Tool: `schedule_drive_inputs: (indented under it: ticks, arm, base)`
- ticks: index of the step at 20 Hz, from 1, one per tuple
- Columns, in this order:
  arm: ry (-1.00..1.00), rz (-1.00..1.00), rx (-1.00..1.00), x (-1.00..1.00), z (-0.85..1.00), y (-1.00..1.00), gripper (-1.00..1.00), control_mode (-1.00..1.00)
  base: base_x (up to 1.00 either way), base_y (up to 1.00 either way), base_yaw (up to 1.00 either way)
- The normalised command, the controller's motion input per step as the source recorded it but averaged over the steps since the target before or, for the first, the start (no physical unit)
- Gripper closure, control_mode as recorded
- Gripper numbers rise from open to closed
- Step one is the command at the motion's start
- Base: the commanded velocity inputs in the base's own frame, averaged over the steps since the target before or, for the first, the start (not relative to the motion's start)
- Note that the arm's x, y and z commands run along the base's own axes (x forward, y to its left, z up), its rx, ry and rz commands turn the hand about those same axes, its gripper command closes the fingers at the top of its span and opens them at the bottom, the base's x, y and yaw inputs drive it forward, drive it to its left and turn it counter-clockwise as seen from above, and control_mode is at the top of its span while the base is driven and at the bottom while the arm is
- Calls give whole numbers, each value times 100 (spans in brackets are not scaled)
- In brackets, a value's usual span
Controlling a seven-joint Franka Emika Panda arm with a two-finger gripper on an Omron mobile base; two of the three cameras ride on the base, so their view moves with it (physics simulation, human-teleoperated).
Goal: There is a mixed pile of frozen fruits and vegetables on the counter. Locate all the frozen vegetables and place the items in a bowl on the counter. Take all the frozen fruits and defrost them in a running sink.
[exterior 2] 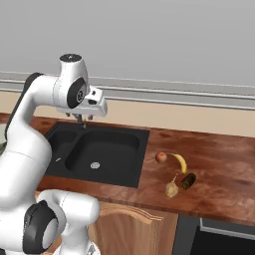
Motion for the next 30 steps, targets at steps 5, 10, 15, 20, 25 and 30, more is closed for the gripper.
schedule_drive_inputs:
  ticks: [5,10,15,20,25,30]
  arm:
    - [1,0,0,-3,-6,-1,-100,-100]
    - [2,0,1,-12,-13,-28,-100,-100]
    - [9,-5,3,-31,-7,-72,-100,-100]
    - [8,-12,3,-44,-11,-53,-100,-100]
    - [10,-19,2,-39,-17,-49,-100,-100]
    - [12,-17,-4,-27,-36,-58,-100,-100]
  base:
    - [0,0,0]
    - [0,0,0]
    - [0,0,0]
    - [0,0,0]
    - [0,0,0]
    - [0,0,0]
